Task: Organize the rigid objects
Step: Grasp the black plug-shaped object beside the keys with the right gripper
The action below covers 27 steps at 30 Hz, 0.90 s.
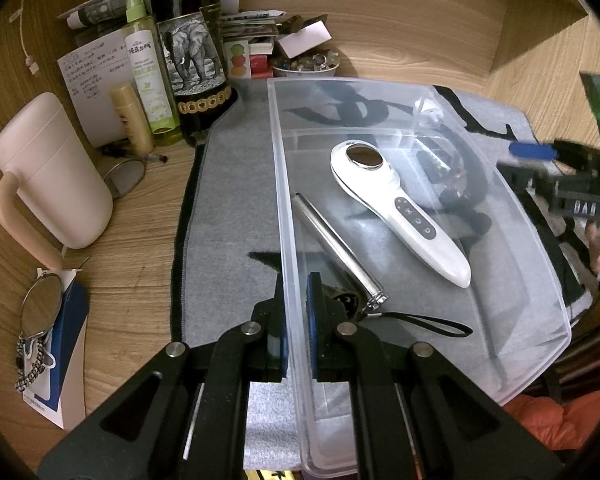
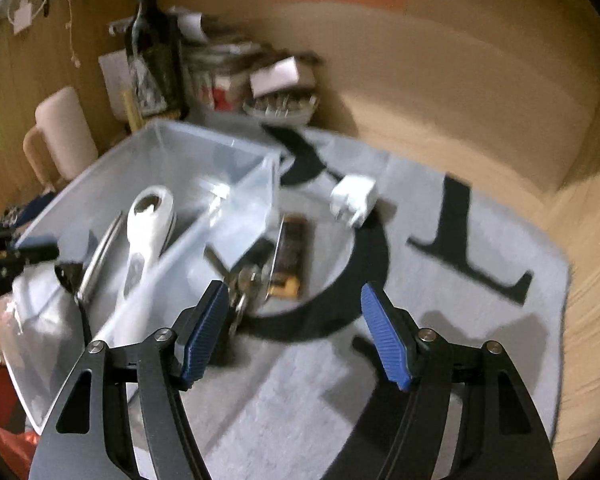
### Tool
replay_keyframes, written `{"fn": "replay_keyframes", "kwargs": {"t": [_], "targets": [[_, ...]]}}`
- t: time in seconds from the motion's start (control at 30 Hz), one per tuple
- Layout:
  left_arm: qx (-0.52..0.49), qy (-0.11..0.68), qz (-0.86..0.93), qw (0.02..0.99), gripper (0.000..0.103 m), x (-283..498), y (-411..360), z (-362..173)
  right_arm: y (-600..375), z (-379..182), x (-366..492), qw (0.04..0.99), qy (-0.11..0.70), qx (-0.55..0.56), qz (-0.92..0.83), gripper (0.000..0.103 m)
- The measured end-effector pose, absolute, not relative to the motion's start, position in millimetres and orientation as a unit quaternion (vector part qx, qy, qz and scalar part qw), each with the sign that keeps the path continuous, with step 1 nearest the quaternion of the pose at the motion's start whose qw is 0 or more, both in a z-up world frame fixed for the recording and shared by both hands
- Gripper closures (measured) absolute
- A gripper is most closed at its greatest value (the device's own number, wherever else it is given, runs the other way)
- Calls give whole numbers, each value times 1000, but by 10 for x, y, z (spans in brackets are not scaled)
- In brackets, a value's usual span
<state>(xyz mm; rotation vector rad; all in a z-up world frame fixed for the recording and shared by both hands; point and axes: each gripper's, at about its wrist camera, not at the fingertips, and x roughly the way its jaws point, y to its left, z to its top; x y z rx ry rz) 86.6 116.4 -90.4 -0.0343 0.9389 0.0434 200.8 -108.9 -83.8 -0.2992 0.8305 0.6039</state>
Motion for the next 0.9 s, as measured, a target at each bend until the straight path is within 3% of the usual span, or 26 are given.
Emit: {"fn": "replay_keyframes", "kwargs": {"t": [0.3, 0.43, 0.5, 0.57, 0.6, 0.9], "targets": [[-19, 452, 22, 891, 96, 871, 1167, -908, -890, -1231, 1833, 829, 428, -159, 323, 38], [-20, 452, 22, 892, 96, 869, 1169, -908, -850, -1346, 1852, 821, 440, -158, 327, 54], [-20, 452, 22, 892, 96, 869, 1167, -909, -861, -1331, 1851, 826, 433, -157, 326, 65], [-19, 452, 22, 892, 96, 869, 1167, -907, -879, -1313, 1842, 824, 432, -152, 335, 83], [-20, 452, 22, 892, 96, 870, 1167, -907, -883, -1306, 1837, 822, 432, -151, 340, 86], [-18, 451, 21, 892, 96, 872, 1163, -908, -1019, -1154, 1746, 841, 409, -152, 321, 87]]}}
